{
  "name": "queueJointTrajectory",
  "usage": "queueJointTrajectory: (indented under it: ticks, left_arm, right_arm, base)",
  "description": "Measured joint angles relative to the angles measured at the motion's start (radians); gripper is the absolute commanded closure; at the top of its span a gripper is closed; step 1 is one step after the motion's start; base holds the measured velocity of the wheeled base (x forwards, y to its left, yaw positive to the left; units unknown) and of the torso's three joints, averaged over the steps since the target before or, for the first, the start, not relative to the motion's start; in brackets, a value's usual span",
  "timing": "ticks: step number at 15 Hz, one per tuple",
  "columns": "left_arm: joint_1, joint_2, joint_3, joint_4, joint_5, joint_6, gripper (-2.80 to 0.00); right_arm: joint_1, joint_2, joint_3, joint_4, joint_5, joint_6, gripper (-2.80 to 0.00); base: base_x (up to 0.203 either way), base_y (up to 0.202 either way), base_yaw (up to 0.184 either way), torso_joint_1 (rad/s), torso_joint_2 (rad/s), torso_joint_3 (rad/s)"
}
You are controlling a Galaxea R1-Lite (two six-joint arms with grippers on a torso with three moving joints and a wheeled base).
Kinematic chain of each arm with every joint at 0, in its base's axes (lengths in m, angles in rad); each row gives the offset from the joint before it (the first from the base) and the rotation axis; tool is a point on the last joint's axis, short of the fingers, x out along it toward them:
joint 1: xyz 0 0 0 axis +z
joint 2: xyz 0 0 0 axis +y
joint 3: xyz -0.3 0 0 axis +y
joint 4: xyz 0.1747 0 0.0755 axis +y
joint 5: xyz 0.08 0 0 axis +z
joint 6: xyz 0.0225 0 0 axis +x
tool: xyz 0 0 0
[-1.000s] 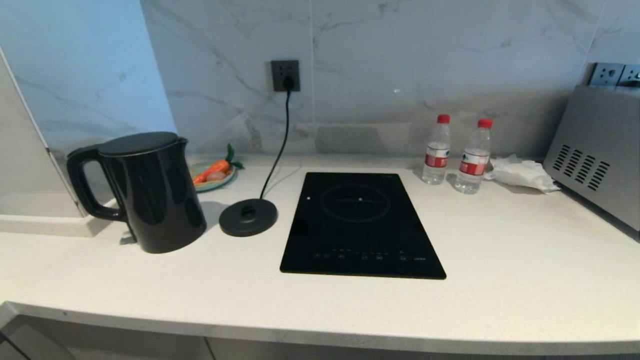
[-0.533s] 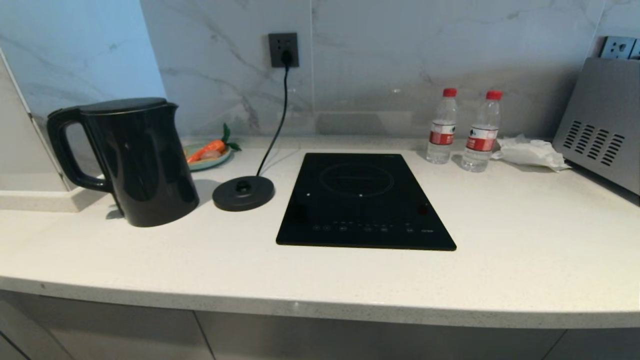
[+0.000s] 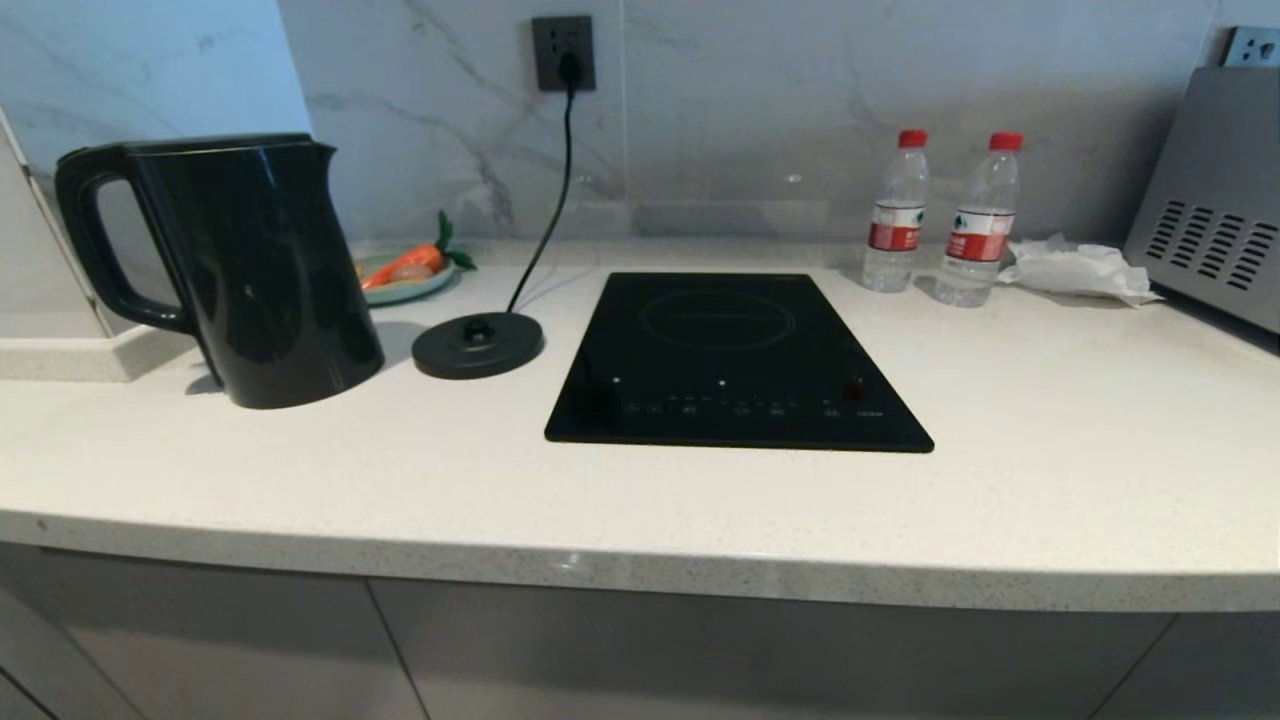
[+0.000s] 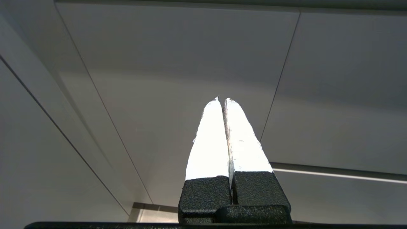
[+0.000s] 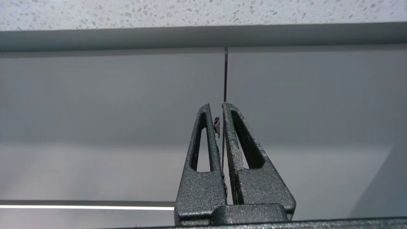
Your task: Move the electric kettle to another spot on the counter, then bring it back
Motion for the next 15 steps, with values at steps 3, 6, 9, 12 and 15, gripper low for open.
queueJointTrajectory:
  ticks: [3, 6, 9, 12, 15]
  left_arm:
    - [0.000, 0.000, 0.000, 0.000, 0.000, 0.000, 0.00]
    - [0.000, 0.000, 0.000, 0.000, 0.000, 0.000, 0.00]
    - [0.000, 0.000, 0.000, 0.000, 0.000, 0.000, 0.00]
    - [0.000, 0.000, 0.000, 0.000, 0.000, 0.000, 0.00]
    - [0.000, 0.000, 0.000, 0.000, 0.000, 0.000, 0.00]
  right_arm:
    - [-0.001, 0.000, 0.000, 0.000, 0.000, -0.002, 0.00]
    - [-0.001, 0.000, 0.000, 0.001, 0.002, -0.005, 0.00]
    - [-0.001, 0.000, 0.001, 0.002, 0.002, -0.005, 0.00]
    - [0.000, 0.000, 0.001, 0.002, 0.001, -0.006, 0.00]
    - [-0.001, 0.000, 0.001, 0.002, 0.001, -0.006, 0.00]
  base:
    - [0.000, 0.000, 0.000, -0.008, 0.08, 0.078]
    - [0.000, 0.000, 0.000, 0.001, 0.01, 0.008]
    - [0.000, 0.000, 0.000, 0.000, 0.00, 0.000]
    - [0.000, 0.000, 0.000, 0.000, 0.00, 0.000]
    - [0.000, 0.000, 0.000, 0.000, 0.00, 0.000]
